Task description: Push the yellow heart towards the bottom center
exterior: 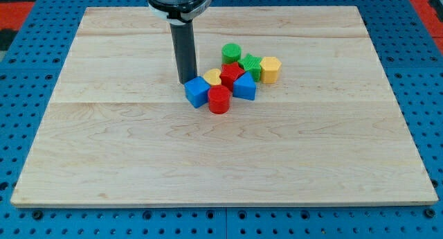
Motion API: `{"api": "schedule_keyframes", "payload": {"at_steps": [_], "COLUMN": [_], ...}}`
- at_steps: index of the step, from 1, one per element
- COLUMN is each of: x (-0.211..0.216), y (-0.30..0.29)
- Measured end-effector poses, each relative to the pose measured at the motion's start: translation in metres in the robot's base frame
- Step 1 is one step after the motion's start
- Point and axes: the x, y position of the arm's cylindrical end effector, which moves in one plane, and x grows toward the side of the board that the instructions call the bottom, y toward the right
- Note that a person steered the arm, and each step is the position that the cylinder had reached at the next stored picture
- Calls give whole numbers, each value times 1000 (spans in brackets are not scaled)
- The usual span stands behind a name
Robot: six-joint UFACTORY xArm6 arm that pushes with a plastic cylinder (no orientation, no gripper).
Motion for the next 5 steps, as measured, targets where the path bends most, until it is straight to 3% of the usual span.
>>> {"api": "schedule_keyframes", "payload": {"at_steps": [2,5], "x": [-43,-26], "y": [41,56]}}
